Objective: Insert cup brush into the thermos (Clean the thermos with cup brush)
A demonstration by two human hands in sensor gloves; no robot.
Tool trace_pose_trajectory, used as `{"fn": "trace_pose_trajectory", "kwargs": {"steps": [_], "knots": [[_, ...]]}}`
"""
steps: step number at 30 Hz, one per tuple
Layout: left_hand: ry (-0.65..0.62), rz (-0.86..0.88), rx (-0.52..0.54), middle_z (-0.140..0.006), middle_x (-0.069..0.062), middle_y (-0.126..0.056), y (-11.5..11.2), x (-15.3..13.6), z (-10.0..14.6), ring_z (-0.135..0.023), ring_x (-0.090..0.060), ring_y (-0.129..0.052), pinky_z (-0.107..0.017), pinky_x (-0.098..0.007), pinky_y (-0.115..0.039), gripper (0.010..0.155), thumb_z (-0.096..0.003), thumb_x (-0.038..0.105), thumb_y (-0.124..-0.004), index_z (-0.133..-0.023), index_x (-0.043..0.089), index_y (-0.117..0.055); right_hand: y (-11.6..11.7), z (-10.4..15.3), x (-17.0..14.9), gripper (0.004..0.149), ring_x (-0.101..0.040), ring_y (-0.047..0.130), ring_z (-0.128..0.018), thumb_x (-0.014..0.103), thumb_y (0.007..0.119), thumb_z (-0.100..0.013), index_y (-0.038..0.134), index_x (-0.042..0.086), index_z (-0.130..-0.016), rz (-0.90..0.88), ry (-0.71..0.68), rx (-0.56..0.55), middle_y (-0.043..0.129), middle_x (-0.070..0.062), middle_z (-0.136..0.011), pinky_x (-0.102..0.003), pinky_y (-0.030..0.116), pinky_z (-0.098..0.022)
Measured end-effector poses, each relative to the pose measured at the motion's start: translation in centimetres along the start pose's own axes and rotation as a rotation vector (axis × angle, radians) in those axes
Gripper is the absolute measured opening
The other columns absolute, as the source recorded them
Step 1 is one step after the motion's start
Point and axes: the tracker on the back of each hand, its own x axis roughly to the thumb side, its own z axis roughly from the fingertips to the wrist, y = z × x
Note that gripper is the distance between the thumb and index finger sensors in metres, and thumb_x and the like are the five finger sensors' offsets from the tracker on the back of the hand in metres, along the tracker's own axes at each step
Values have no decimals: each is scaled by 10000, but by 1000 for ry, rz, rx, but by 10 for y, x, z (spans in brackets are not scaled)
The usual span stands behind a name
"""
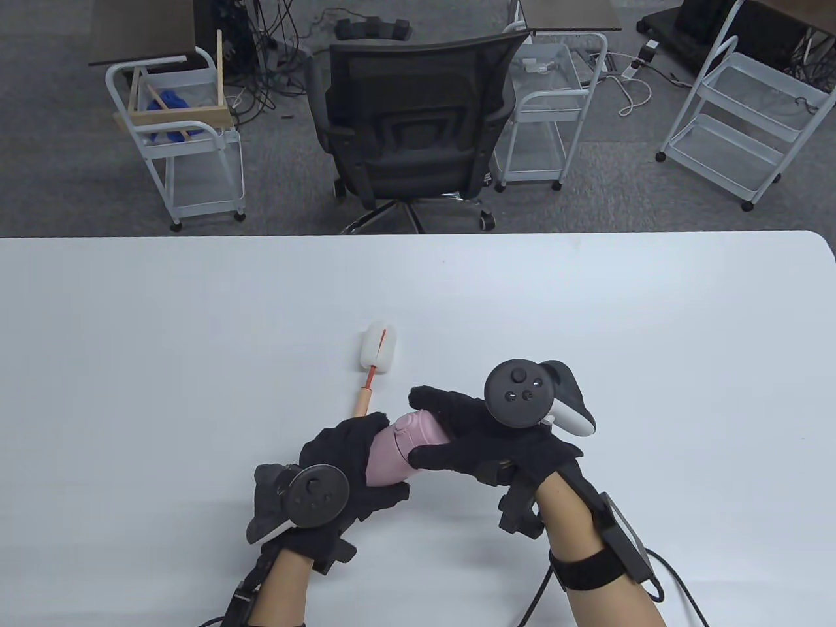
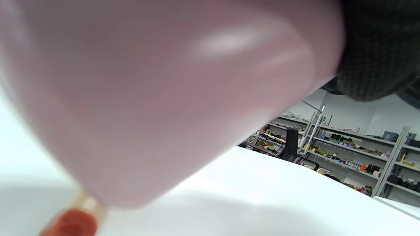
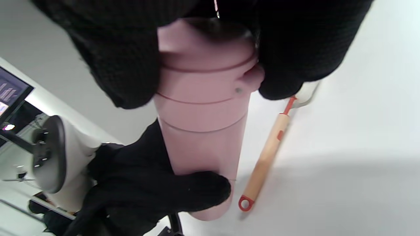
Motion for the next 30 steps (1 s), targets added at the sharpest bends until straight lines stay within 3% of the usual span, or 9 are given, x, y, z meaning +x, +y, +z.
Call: {"fn": "trace_pose_trajectory", "kwargs": {"steps": [5, 8, 11, 14, 17, 20, 23, 25, 30], "knots": [[-3, 27, -6, -1175, -111, -515, 0, -1, 0, -1023, -454, -661, -695, -625, -672, 987, -375, 727, -825, -1131, 244, -414, -3, 0, -1, 727, -534, 695, -985, 281, 974, -549, 554, 247, -1140, -56, -97, 34, 516, -130, -1196, -647, 646, -678], [2, 17, -3, -1176, -112, -515, 0, -1, 0, -1024, -453, -663, -693, -624, -675, 985, -376, 725, -825, -1131, 243, -413, -2, 0, -1, 730, -586, 605, -1033, 240, 979, -545, 549, 275, -1135, -60, -111, 40, 459, -132, -1213, -679, 605, -699], [7, 22, 2, -1177, -114, -514, 1, -1, 0, -1025, -452, -661, -694, -625, -672, 983, -380, 723, -824, -1132, 243, -413, -2, 1, -3, 922, -714, 486, -1021, 544, 929, -512, 415, 191, -1191, -118, -111, 42, 324, -240, -1231, -722, 560, -696], [6, -1, 10, -1177, -114, -512, 1, 0, 0, -1027, -449, -656, -696, -626, -668, 983, -381, 722, -824, -1133, 244, -410, -2, 3, -7, 1004, -732, 600, -955, 728, 736, -543, 277, 136, -1211, -179, -35, -6, 306, -318, -1215, -655, 666, -668], [-2, -47, 14, -1177, -112, -512, 1, 4, 1, -1028, -448, -654, -695, -628, -667, 983, -379, 721, -826, -1133, 245, -410, 0, 4, -10, 1021, -570, 892, -824, 794, 594, -539, 290, 80, -1203, -71, 120, -99, 451, -363, -1169, -496, 842, -562], [-9, -81, 8, -1177, -111, -512, -1, 7, 0, -1028, -448, -654, -695, -628, -666, 984, -378, 720, -828, -1133, 246, -411, 3, 2, -13, 1043, -398, 1028, -701, 810, 566, -530, 309, 48, -1194, -21, 206, -82, 581, -344, -1122, -373, 909, -468], [-12, -108, 4, -1177, -112, -512, -2, 9, 0, -1028, -448, -653, -696, -629, -665, 984, -378, 720, -828, -1133, 244, -412, 8, -2, -15, 1018, -228, 1069, -614, 780, 622, -547, 370, 21, -1176, -53, 227, -43, 756, -240, -1030, -292, 920, -395], [-11, -118, -2, -1177, -109, -512, -2, 9, 1, -1029, -447, -654, -696, -629, -666, 983, -377, 718, -829, -1132, 247, -412, 9, -5, -14, 973, -204, 1059, -625, 712, 704, -573, 384, 5, -1160, -67, 187, -28, 780, -207, -1002, -300, 914, -406], [-3, -78, -9, -1175, -116, -520, -1, 6, 0, -1025, -448, -658, -695, -629, -669, 983, -378, 723, -826, -1133, 245, -416, 6, -6, -8, 917, -422, 902, -841, 477, 893, -577, 354, 20, -1161, -89, 32, 9, 571, -265, -1122, -507, 793, -595]]}}
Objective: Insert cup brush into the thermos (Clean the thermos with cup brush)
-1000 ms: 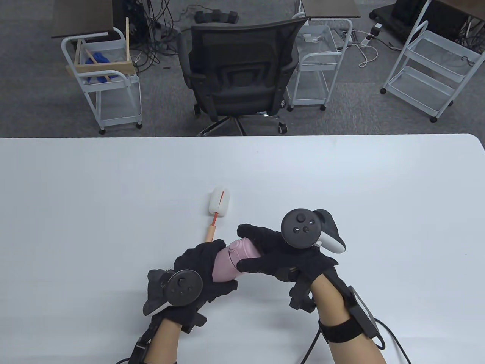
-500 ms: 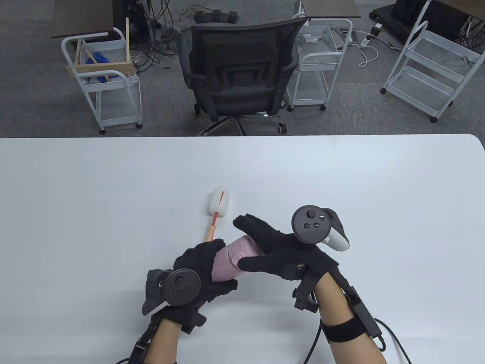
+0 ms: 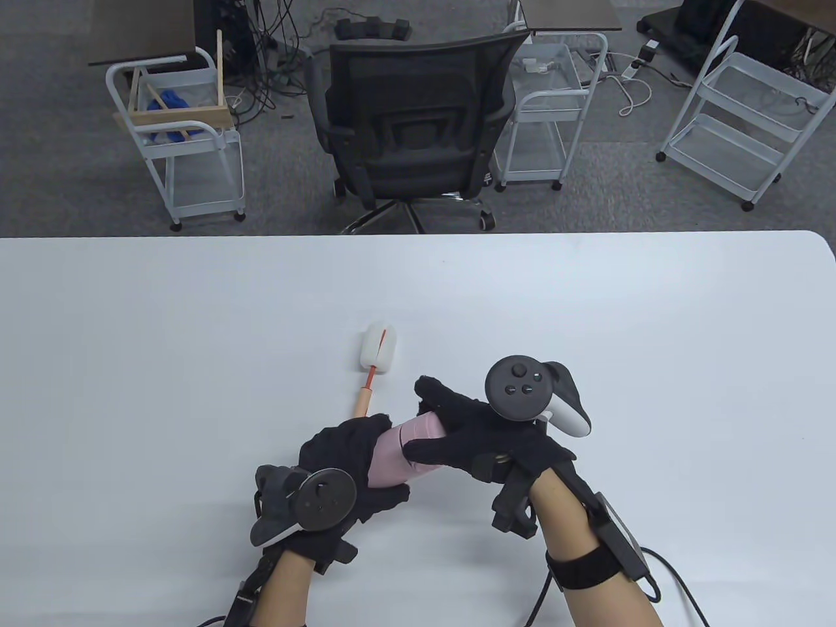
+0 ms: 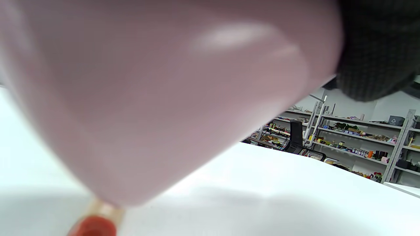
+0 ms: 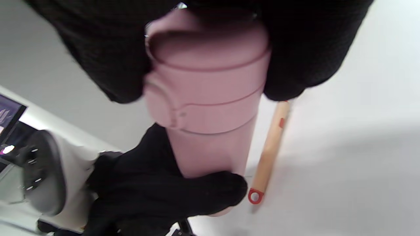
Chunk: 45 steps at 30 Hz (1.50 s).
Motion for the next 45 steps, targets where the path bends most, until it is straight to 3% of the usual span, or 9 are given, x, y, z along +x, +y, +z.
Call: {"fn": "trace_pose_trajectory", "kwargs": {"steps": [3, 10, 13, 19, 25, 31, 37, 45], "knots": [[0, 60, -22, -1173, -123, -528, -1, -4, -1, -1023, -446, -666, -694, -626, -674, 981, -380, 724, -826, -1134, 244, -421, -1, 1, 4, 896, -468, 817, -905, 387, 950, -560, 378, 50, -1163, 28, -77, 7, 517, -253, -1148, -554, 729, -647], [-11, 135, -58, -1167, -128, -540, -2, -7, -2, -1011, -438, -683, -692, -619, -687, 979, -387, 735, -812, -1136, 238, -425, -11, 9, 7, 730, -507, 739, -957, 275, 1032, -507, 617, 224, -1105, 63, -227, -11, 491, -183, -1178, -568, 698, -676], [-15, 206, -71, -1164, -134, -547, -3, -10, -2, -1004, -440, -691, -689, -618, -691, 975, -395, 733, -811, -1136, 225, -432, -22, 19, 8, 751, -530, 720, -973, 291, 1040, -487, 614, 261, -1105, 89, -222, -45, 507, -153, -1189, -579, 696, -679], [15, 300, 4, -1168, -145, -543, 0, -17, 0, -1005, -446, -700, -685, -607, -703, 964, -416, 719, -800, -1138, 206, -420, -45, 38, -12, 765, -578, 713, -939, 372, 989, -527, 556, 244, -1145, 205, 7, -201, 503, -212, -1195, -590, 687, -657], [30, 458, 131, -1173, -149, -528, 3, -27, 2, -1015, -449, -696, -680, -594, -712, 951, -432, 694, -797, -1137, 192, -403, -49, 45, -63, 758, -547, 776, -878, 486, 911, -548, 530, 237, -1154, 397, 338, -373, 554, -240, -1169, -564, 710, -619], [24, 603, 219, -1184, -151, -504, 6, -34, 5, -1034, -454, -677, -683, -574, -715, 941, -448, 664, -801, -1138, 182, -379, -50, 51, -118, 766, -546, 762, -878, 494, 896, -548, 506, 239, -1155, 460, 578, -364, 545, -234, -1171, -570, 689, -625], [43, 689, 256, -1194, -153, -466, 7, -39, 7, -1057, -460, -635, -682, -572, -705, 938, -461, 634, -808, -1138, 172, -352, -42, 57, -147, 778, -537, 765, -876, 514, 879, -545, 486, 240, -1158, 522, 700, -340, 548, -228, -1171, -564, 690, -628], [46, 707, 258, -1194, -154, -455, 7, -41, 7, -1056, -469, -624, -679, -583, -699, 942, -463, 635, -806, -1140, 170, -345, -29, 59, -167, 765, -507, 784, -856, 554, 847, -543, 482, 268, -1151, 535, 716, -352, 580, -212, -1158, -550, 692, -621]]}}
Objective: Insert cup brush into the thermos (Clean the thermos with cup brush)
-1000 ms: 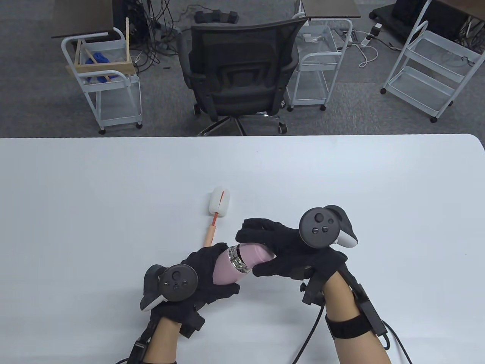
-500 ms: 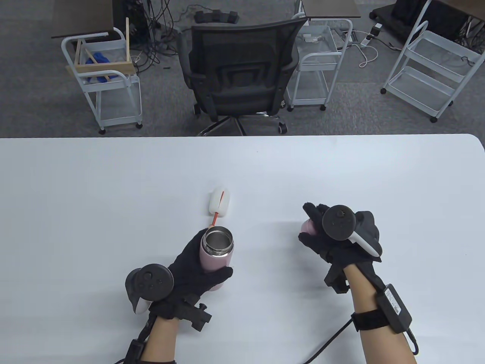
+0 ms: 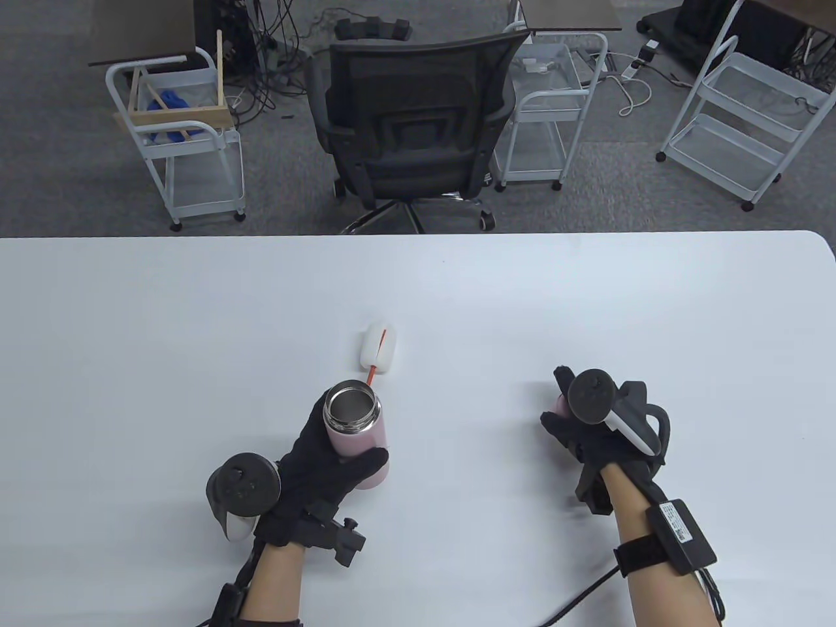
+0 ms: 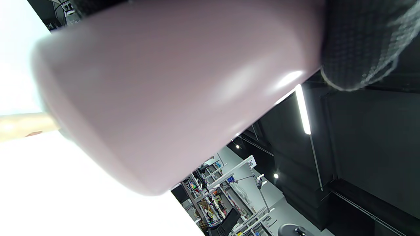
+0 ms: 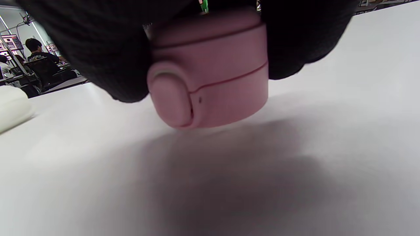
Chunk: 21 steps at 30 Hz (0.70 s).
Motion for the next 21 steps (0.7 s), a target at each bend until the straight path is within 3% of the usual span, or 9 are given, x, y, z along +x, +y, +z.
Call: {"fn": "trace_pose_trajectory", "kwargs": {"steps": [9, 12, 16, 21], "knots": [[-10, 5, -5, -1196, -153, -449, 0, 0, 0, -1060, -468, -618, -679, -584, -697, 942, -464, 632, -807, -1141, 170, -342, 18, 0, -5, 769, -492, 771, -870, 594, 790, -547, 435, 293, -1160, 17, -7, 11, 535, -199, -1170, -554, 687, -630], [-9, 2, -7, -1197, -153, -445, 0, 0, 0, -1062, -468, -614, -680, -584, -696, 940, -467, 631, -804, -1141, 171, -338, 16, 2, -5, 864, -605, 633, -970, 655, 742, -529, 349, 241, -1178, 8, -18, 43, 423, -224, -1205, -630, 632, -668], [-8, 2, -10, -1198, -155, -441, 0, 0, -1, -1063, -471, -609, -678, -590, -695, 941, -469, 629, -804, -1141, 169, -334, 1, 12, 0, 921, -661, 457, -1028, 665, 733, -529, 312, 173, -1183, -38, -59, -5, 350, -255, -1204, -704, 532, -699], [5, 26, -26, -1194, -165, -440, -2, -2, -1, -1061, -484, -609, -667, -600, -707, 939, -472, 615, -812, -1140, 159, -334, -30, 38, 16, 939, -644, 473, -1032, 674, 745, -523, 330, 149, -1183, -208, -205, -125, 380, -259, -1197, -714, 517, -698]]}}
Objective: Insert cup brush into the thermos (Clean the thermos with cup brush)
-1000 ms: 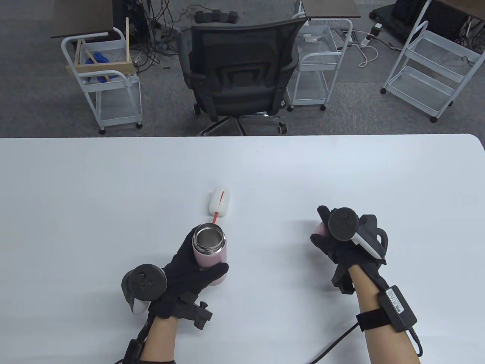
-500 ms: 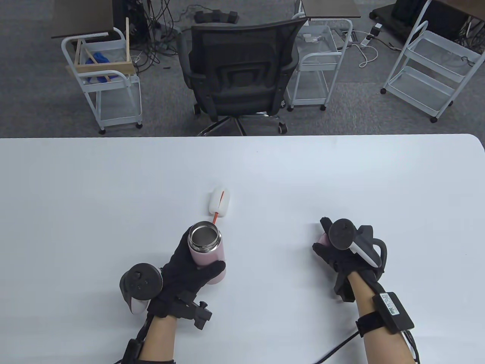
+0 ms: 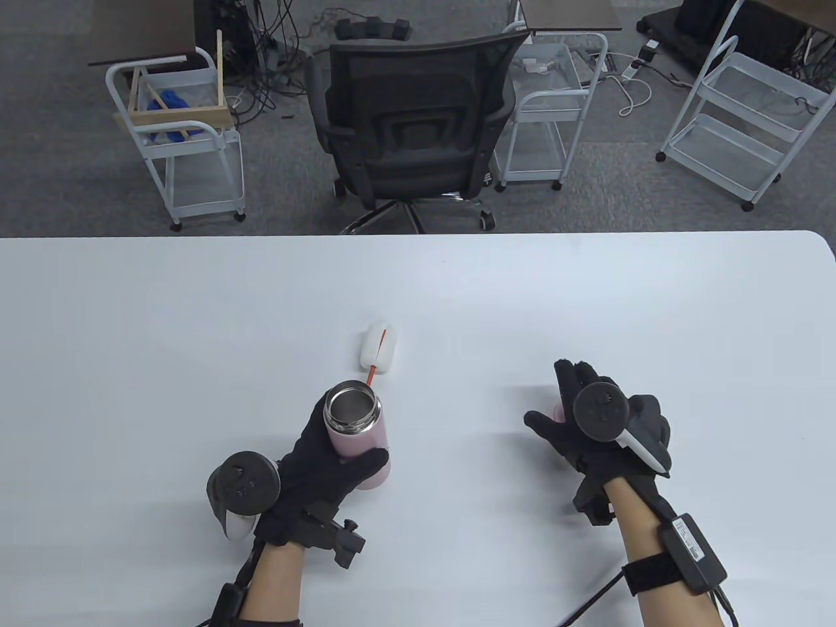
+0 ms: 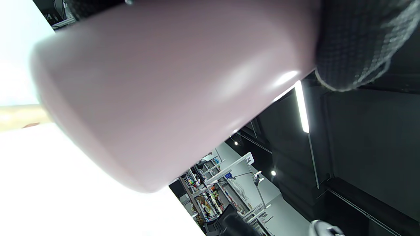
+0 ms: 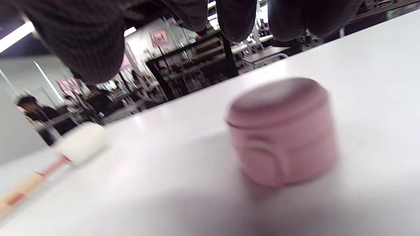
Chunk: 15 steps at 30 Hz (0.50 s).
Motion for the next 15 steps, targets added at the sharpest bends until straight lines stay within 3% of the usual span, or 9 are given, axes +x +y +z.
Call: {"fn": "trace_pose_trajectory", "kwargs": {"steps": [7, 15], "knots": [[12, 46, -51, -1192, -200, -400, -9, 1, -1, -1065, -520, -570, -666, -622, -691, 933, -499, 578, -806, -1136, 122, -297, -18, 25, 33, 948, -636, 506, -1022, 657, 779, -522, 367, 107, -1175, -320, -159, -76, 428, -263, -1182, -710, 528, -694], [25, 171, -122, -1184, -233, -345, -27, 4, -1, -1067, -548, -515, -671, -637, -658, 924, -530, 537, -792, -1123, 81, -251, -5, 39, 50, 966, -635, 513, -1018, 657, 784, -522, 360, 83, -1173, -603, -265, -48, 426, -273, -1177, -705, 533, -693]]}}
